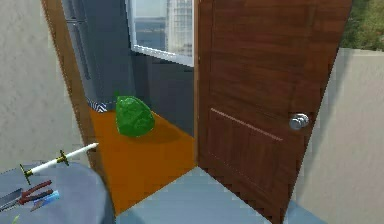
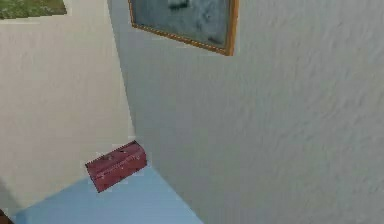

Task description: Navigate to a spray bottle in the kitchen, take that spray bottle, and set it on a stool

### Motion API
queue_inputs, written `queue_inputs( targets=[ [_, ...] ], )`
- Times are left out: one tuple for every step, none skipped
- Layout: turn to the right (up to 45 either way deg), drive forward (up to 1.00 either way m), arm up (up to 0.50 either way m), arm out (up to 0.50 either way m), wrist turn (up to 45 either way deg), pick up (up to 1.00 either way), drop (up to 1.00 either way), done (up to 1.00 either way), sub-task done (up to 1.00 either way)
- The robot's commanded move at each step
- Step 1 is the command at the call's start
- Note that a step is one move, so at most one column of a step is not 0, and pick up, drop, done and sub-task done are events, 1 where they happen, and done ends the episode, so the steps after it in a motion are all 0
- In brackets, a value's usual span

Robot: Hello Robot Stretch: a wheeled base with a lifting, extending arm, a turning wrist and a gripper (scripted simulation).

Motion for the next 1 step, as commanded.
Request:
queue_inputs(
  targets=[
    [0.0,0.70,0.00,0.00,0.0,0.00,0.00,0.00,0.00]
  ],
)
